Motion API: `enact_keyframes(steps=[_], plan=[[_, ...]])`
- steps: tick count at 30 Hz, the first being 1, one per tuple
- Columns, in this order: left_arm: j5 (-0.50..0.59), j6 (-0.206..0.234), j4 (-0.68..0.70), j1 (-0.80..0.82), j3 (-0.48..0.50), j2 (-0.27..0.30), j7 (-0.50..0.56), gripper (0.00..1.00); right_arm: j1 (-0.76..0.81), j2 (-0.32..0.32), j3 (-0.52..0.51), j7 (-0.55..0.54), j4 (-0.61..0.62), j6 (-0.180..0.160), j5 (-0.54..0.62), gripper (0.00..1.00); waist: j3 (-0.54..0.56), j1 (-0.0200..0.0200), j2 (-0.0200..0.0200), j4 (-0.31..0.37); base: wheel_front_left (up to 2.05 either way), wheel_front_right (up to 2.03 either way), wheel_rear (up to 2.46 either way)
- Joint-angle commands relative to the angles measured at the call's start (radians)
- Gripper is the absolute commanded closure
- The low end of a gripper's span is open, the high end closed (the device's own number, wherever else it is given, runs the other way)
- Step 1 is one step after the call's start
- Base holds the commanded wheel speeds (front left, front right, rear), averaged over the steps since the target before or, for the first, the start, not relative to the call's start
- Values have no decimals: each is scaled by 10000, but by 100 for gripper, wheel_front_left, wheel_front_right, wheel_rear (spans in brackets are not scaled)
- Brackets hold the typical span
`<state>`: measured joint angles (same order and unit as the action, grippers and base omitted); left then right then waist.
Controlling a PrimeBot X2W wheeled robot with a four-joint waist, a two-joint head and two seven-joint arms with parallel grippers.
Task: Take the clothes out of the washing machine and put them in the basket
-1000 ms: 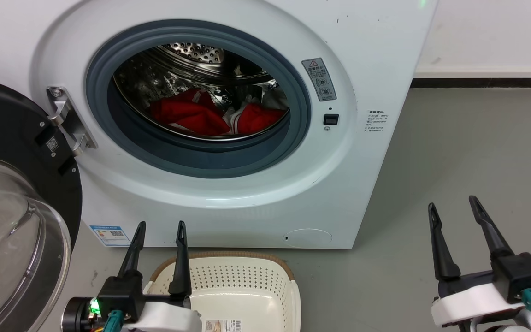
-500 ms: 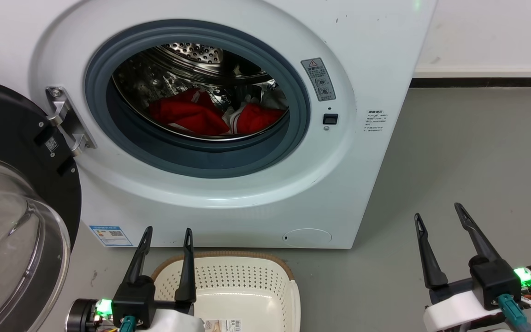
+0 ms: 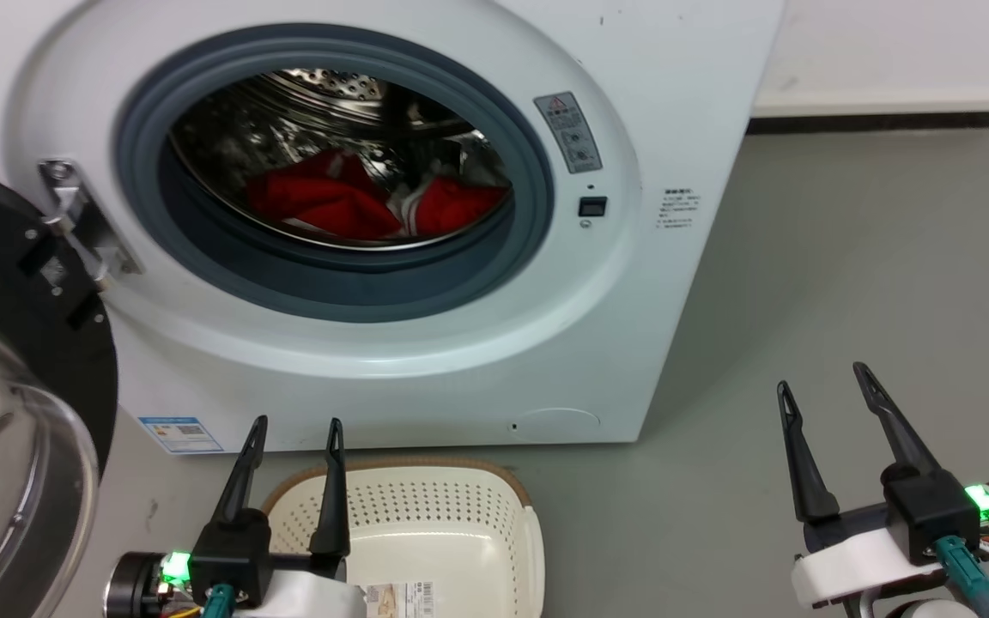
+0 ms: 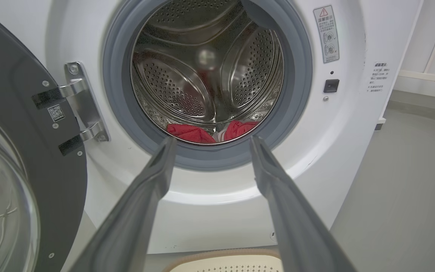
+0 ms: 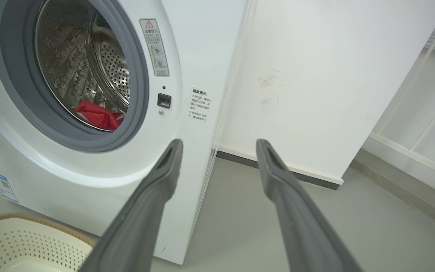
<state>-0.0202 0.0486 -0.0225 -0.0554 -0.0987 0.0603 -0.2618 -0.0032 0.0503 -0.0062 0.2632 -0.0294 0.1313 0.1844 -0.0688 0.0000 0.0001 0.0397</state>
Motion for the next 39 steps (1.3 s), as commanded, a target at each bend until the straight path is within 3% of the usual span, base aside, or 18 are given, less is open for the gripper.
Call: enact_keyframes(steps=[1, 5, 9, 17, 28, 39], plan=[[65, -34, 76, 177, 72, 80, -47, 0, -243, 0, 28, 25, 64, -8, -44, 0, -362, 0, -1, 347, 0, 0, 0], [39, -333, 91, 806, 331, 401, -40, 0, -603, -2, 10, 23, 171, -10, -184, 0, -1261, 0, -1, 1038, 0, 0, 0], [200, -735, -232, 1965, 616, 1180, -40, 0, -1181, -5, -33, 23, 497, -10, -601, 0, -2529, 0, -1, 1823, 0, 0, 0], [305, -1466, -2730, 5452, 763, 2957, 222, 0, -1427, -16, 86, 23, 787, -10, -1210, 0, -4607, 0, -1, 2653, 0, 0, 0], [362, -1766, -5586, 11773, -64, 4799, 4042, 0, -1964, -13, 316, 23, 1198, -10, -1737, 0, -6732, 0, -1, 2977, 0, 0, 0], [-219, -1774, -7433, 15763, -2986, 6211, 7513, 0, -1916, -11, 900, 23, 1451, -10, -2037, 0, -7829, 0, -1, 3433, 0, 0, 0]])
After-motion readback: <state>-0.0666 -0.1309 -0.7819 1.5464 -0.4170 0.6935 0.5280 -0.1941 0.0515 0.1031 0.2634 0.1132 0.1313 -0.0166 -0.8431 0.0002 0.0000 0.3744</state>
